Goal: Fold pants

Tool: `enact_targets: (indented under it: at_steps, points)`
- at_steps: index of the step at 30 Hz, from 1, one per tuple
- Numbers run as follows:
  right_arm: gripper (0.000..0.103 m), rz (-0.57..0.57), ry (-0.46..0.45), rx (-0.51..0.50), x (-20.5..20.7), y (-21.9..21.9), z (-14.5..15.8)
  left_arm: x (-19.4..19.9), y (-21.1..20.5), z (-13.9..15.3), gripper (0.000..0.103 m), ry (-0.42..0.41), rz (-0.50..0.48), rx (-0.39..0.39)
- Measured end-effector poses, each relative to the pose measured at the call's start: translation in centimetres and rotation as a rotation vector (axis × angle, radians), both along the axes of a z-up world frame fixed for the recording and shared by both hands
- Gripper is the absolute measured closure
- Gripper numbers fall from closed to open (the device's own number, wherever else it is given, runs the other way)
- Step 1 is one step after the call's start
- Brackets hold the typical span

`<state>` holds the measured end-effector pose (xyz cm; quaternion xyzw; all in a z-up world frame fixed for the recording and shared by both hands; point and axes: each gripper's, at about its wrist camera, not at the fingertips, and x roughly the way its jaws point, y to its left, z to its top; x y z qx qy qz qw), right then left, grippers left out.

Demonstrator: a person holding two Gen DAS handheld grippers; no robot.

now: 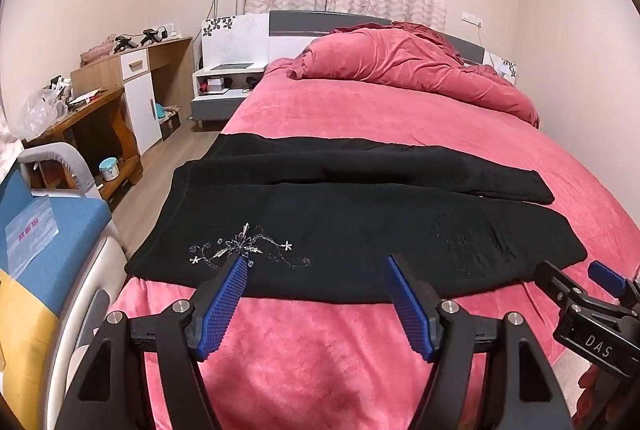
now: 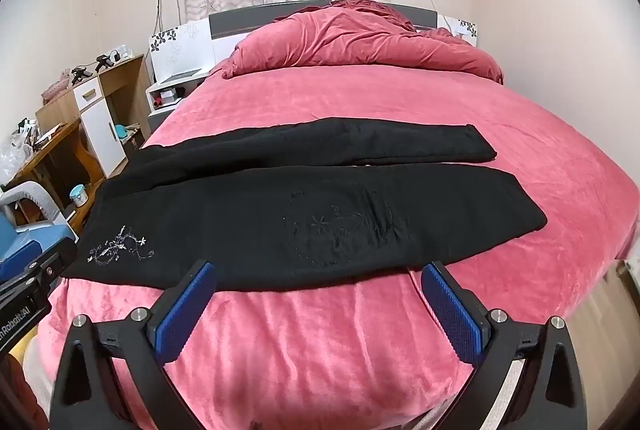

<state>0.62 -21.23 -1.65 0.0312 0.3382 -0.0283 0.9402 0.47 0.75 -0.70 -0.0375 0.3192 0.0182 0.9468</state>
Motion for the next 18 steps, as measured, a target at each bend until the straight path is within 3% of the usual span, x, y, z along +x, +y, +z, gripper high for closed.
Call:
enact_targets:
  at_steps: [18]
  points:
    - [0.000,-0.006,0.019,0.006,0.28,-0.02,-0.58,0.18,0.18,-0.36,0.030,0.015,0.010,-0.008]
